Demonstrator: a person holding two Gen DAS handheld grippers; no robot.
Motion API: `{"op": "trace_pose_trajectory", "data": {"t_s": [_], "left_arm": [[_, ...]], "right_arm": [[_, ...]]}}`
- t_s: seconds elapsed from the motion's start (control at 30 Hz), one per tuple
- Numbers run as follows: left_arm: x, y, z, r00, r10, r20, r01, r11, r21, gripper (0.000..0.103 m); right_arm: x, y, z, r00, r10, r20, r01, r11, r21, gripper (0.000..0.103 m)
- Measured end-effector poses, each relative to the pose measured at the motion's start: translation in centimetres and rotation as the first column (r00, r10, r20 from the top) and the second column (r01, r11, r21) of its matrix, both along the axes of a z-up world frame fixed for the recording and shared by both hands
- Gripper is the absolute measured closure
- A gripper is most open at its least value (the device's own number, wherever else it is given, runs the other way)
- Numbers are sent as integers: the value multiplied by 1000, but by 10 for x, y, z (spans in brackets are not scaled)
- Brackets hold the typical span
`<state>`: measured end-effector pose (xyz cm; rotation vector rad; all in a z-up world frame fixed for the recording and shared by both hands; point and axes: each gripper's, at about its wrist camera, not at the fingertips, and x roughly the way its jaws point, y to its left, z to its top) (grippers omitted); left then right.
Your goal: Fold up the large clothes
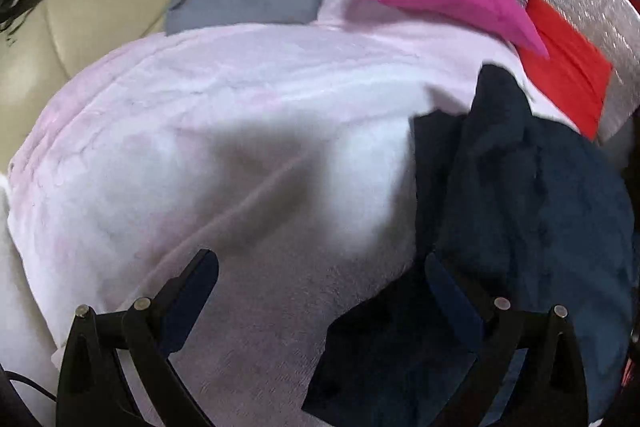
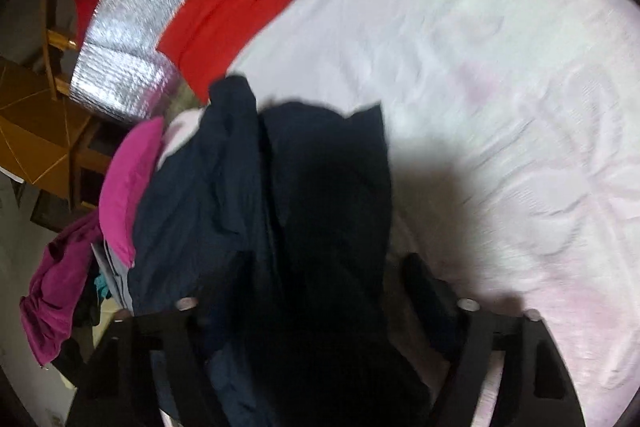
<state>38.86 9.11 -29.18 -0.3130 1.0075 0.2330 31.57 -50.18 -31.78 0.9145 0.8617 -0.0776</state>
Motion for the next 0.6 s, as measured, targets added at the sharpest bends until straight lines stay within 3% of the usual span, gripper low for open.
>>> {"op": "trace_pose_trajectory", "data": {"t_s": [0.07,0.13,0.2,0.23,0.33,0.4,0.5,0.57,0.6], "left_arm": [[4,2,-3,1000,-9,-16,9,999,-43,5],[6,3,0,999,-35,18,37,993,-112,29],[9,-1,4,995,-82,50,89,984,-155,66],[10,-4,7,993,-92,70,102,983,-150,70],[17,-12,7,993,-90,70,94,994,-59,71],[21,-12,-2,997,-68,32,70,996,-58,69],[16,-8,1,1000,-27,6,27,998,-57,59],[7,-5,12,1000,-15,19,16,999,-45,53],[-1,-3,19,999,-12,39,14,999,-41,45]], "right_arm": [[6,5,1,1000,6,7,-6,1000,-1,44],[8,11,2,1000,0,13,0,1000,-3,58],[5,16,9,999,-13,31,14,1000,-20,67],[4,23,19,998,-11,55,15,998,-61,70],[3,37,41,994,15,112,7,981,-194,70],[12,45,33,999,10,49,2,967,-256,69],[13,44,29,1000,3,22,3,967,-254,65],[4,40,41,999,-26,19,30,973,-229,57],[-6,39,48,998,-50,38,57,974,-220,49]]}}
